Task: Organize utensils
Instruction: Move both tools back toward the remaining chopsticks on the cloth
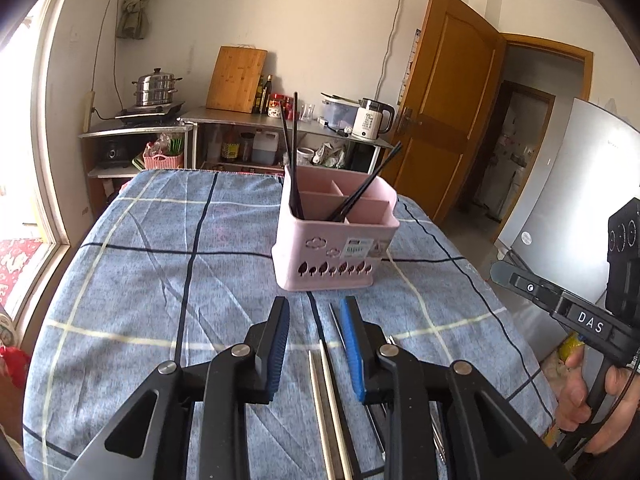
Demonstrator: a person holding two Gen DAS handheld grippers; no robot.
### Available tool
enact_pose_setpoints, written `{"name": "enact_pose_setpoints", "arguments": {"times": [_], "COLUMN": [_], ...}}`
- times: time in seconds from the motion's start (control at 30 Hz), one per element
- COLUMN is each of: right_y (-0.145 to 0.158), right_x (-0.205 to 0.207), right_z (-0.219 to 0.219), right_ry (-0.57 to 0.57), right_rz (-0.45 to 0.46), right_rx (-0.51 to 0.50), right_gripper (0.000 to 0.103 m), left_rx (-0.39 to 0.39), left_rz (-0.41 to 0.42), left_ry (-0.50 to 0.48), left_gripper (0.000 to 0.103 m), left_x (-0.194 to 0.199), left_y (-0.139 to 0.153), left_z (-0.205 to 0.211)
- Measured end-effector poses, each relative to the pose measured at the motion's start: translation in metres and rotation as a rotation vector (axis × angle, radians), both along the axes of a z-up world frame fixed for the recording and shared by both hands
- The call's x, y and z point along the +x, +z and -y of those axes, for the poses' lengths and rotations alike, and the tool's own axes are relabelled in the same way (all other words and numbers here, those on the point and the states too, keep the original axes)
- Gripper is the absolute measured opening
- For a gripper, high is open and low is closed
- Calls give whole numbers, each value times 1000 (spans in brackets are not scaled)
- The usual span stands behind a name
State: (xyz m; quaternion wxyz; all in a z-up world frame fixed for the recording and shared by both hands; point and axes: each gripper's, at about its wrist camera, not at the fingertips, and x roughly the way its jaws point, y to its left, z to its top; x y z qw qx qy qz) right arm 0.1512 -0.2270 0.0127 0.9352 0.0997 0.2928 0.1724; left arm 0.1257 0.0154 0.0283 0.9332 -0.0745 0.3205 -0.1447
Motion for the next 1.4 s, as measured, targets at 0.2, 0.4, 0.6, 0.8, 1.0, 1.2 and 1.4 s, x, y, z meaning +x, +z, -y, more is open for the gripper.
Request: {"name": "enact_pose_setpoints", "arguments": {"times": [0.2,0.4,0.6,0.8,1.0,1.2,1.4], "right_y": [-26,-41,-49,-56,-65,-76,-95], "right_x": [-15,-22,-23,-20,-13,3,29], "right_z": [1,-1,1,1,-4,-14,-28], "right_ry": [4,10,5,1,11,30,52], "right_rz": [-60,-95,-113,-136,-161,-200,-257], "right_rx": [4,-4,-6,-11,-12,-16,-34], "right_gripper": [12,12,12,12,12,12,12], "left_rx": [15,28,51,62,66,46,38], "left_rz": [-38,-70,-102,-140,-172,-194,-191], "left_ry": [-7,-16,-23,-26,-37,-47,-38], "left_gripper": [26,26,26,26,26,26,26], "left_x": [-18,-24,-20,-12,3,24,38], "left_y": [-21,-36,-49,-62,-73,-77,-76], "left_z": [0,6,13,18,23,24,18]}}
